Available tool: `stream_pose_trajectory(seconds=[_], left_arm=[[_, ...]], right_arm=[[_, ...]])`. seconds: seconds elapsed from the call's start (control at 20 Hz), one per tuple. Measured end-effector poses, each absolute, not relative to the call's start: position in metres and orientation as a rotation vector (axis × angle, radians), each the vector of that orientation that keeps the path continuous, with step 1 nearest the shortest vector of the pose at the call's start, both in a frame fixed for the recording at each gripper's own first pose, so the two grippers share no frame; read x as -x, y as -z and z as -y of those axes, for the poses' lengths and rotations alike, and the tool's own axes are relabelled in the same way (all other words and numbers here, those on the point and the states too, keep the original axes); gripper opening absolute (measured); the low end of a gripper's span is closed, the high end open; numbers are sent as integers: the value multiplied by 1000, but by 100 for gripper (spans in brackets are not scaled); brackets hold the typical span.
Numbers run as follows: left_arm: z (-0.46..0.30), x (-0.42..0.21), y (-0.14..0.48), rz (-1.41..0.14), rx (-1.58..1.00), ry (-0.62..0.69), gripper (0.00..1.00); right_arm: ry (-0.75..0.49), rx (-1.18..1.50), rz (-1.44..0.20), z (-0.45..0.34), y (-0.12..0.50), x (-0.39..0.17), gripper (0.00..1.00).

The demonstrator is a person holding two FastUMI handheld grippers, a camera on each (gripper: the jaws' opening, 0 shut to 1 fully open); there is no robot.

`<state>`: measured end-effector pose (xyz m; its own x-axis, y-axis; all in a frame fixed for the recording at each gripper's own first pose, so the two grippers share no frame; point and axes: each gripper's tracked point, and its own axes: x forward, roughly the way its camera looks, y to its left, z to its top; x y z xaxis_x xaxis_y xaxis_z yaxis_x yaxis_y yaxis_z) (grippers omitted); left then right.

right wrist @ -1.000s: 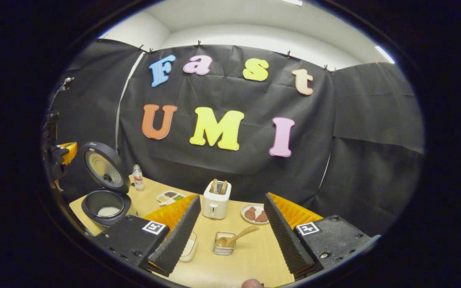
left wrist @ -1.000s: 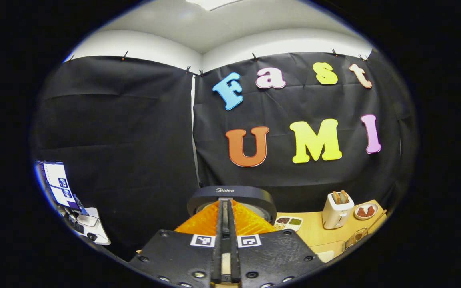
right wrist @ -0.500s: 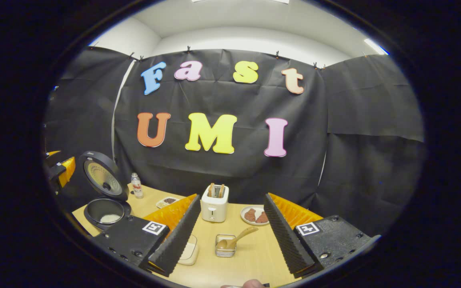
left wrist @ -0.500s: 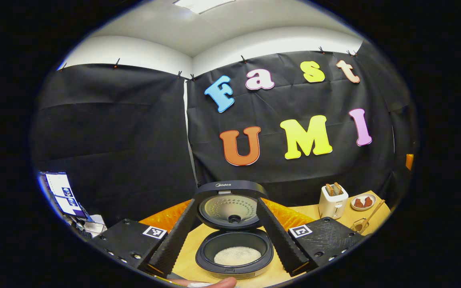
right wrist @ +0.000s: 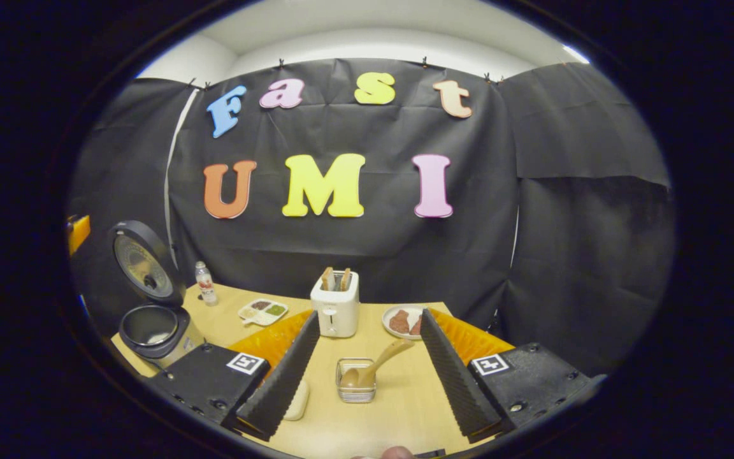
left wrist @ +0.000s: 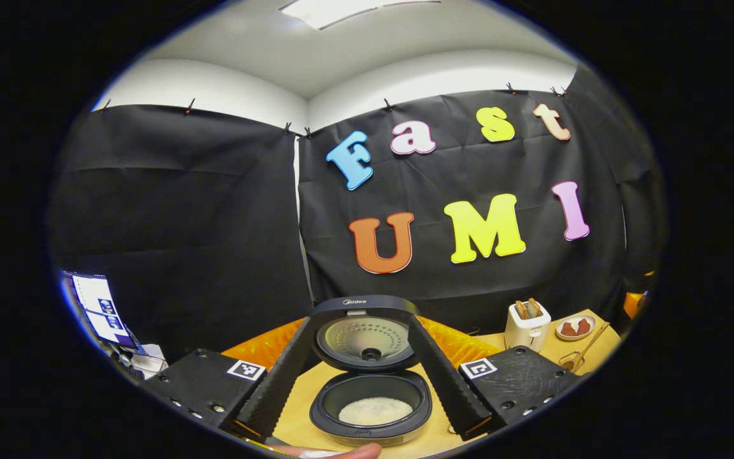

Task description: Close the left gripper, press the button to open the rice cooker; take a wooden spoon from the chopstick holder with the right hand, scoop a spoonful of rice and pour it into the rice cooker, then put the wooden spoon back into the chopstick holder.

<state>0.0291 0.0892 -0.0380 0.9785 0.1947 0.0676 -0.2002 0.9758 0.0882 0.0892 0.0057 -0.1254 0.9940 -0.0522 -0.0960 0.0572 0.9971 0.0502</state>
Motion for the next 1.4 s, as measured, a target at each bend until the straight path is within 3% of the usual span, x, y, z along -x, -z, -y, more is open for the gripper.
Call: stream_pose_trajectory(seconds=[0.5,0.75,0.8,0.85,0.9,1.1,1.25,1.3,1.4], left_arm=[[-57,-33,55,23,-114,-134,95],[-55,-44,75,-26,-130,-131,95],[-55,-46,78,-32,-134,-131,95],[-52,-48,81,-36,-138,-127,95],[-50,-49,82,-36,-137,-121,95],[-41,-49,83,-37,-134,-101,95],[-43,-48,80,-30,-136,-104,95],[-45,-48,79,-28,-137,-108,95],[-47,-47,80,-30,-134,-113,95]], right_arm=[[83,-302,-265,22,271,-203,100],[124,-417,-262,35,297,-258,99],[117,-427,-265,33,298,-265,97],[103,-444,-257,29,299,-271,88],[83,-447,-264,24,299,-275,95],[59,-406,-250,20,292,-282,74],[56,-379,-232,19,288,-284,36],[35,-388,-232,16,286,-283,42],[21,-399,-230,13,285,-283,39]])
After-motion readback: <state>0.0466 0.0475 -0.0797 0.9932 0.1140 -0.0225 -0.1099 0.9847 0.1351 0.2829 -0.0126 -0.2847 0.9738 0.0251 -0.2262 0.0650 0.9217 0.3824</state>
